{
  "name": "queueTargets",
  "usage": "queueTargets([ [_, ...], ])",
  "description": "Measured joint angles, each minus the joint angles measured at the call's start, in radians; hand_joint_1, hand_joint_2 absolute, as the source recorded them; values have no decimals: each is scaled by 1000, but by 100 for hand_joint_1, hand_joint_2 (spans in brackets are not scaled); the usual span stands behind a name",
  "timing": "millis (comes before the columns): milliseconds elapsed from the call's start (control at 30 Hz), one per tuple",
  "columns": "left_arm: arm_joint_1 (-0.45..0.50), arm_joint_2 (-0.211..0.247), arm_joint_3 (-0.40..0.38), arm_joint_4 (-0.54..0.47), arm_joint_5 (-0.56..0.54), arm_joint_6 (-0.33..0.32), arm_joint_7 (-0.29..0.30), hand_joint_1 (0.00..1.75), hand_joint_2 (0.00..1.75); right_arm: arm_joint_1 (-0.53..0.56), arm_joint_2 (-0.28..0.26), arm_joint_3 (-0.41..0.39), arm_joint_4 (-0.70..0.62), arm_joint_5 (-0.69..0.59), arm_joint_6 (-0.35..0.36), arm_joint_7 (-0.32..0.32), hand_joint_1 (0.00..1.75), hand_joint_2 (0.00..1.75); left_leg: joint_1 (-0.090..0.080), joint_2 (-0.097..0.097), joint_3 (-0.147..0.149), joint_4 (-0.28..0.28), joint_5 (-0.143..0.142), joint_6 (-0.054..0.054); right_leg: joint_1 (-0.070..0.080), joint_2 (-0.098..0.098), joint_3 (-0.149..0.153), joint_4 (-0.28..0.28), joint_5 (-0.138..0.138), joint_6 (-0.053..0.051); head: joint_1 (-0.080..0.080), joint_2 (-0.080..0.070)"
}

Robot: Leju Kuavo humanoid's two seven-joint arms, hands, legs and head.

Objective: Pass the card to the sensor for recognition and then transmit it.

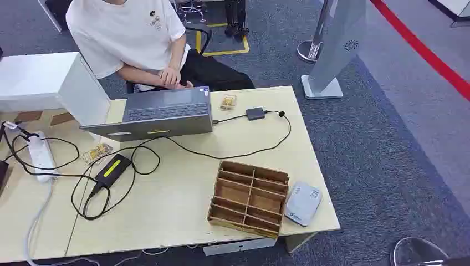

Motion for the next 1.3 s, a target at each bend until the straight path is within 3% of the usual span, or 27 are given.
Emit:
queueTargets([
  [100, -4, -8, 20, 0, -4, 5, 8, 0, 175, -7, -4, 18, 0, -19, 0, 2, 0, 175, 0, 0, 0, 0, 0, 0, 0, 0, 0, 0, 0, 0, 0, 0],
  [167, -31, -52, 150, 4, -46, 48, 62, 0, 175, -53, -29, 102, 10, -105, 4, 31, 0, 175, 0, 0, 0, 0, 0, 0, 0, 0, 1, 0, 0, 0, 0, 0],
  [933, -159, -237, 694, 103, -219, 211, 278, 0, 175, -226, -121, 393, 99, -428, -6, 138, 0, 175, -1, -1, 1, 0, 0, 0, -1, -1, 1, 0, 0, 0, 1, 0],
  [1100, -184, -254, 769, 115, -264, 227, 318, 0, 175, -241, -167, 431, 130, -479, -37, 168, 0, 175, -2, -2, 2, 0, 0, 1, -2, -1, 2, 0, 0, 0, 0, 0],
  [1300, -202, -264, 824, 126, -307, 220, 356, 0, 175, -234, -321, 447, 183, -515, -110, 176, 0, 175, -6, -4, 3, 1, -2, 5, -6, -2, 4, 0, -1, 5, -1, 0],
])
